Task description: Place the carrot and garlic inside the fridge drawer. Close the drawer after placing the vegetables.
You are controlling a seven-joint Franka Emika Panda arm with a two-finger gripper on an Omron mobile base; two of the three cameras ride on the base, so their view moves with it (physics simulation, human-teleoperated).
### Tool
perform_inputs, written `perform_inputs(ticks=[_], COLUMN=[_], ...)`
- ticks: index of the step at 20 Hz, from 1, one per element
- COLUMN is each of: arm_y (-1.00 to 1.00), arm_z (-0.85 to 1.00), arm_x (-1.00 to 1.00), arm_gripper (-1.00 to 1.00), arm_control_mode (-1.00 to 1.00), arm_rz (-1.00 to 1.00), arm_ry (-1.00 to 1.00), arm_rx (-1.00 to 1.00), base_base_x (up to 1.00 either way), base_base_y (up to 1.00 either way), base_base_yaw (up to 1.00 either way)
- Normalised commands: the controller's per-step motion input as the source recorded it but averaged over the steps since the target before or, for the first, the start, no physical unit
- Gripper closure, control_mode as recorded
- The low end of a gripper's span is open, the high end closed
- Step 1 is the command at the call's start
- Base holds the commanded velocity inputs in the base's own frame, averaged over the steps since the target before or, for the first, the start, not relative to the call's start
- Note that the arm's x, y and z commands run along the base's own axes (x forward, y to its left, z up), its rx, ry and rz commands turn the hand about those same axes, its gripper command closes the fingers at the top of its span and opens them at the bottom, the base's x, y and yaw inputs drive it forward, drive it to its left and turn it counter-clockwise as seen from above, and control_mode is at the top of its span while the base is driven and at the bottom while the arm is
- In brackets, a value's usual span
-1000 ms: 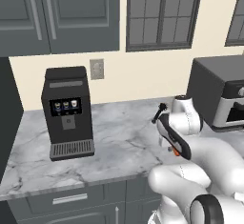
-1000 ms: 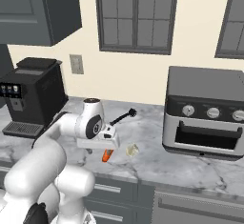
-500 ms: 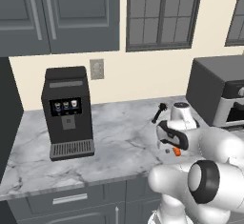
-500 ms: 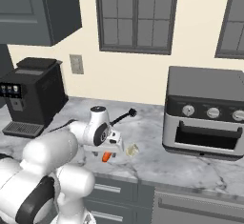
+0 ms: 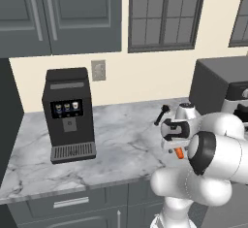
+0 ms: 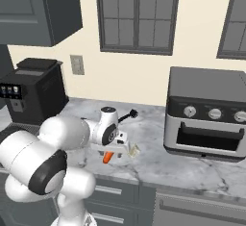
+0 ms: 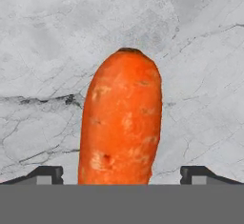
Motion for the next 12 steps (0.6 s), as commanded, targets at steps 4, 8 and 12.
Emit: perform_inputs(ticks=[4,8,12], arm_y=[0.17,0.13,-0.06], arm_z=[-0.02,0.03,0.7], arm_x=[0.01,0.0,-0.23], arm_gripper=[1.0,1.0,1.0], arm_control_mode=[-1.0,-1.0,-1.0], arm_rz=[-0.01,-0.11,-0.09], arm_ry=[-0.01,-0.03,-0.11], arm_rx=[0.0,0.0,0.0], base_base_x=[0.0,0.0,0.0], base_base_y=[0.0,0.0,0.0], base_base_yaw=[0.0,0.0,0.0])
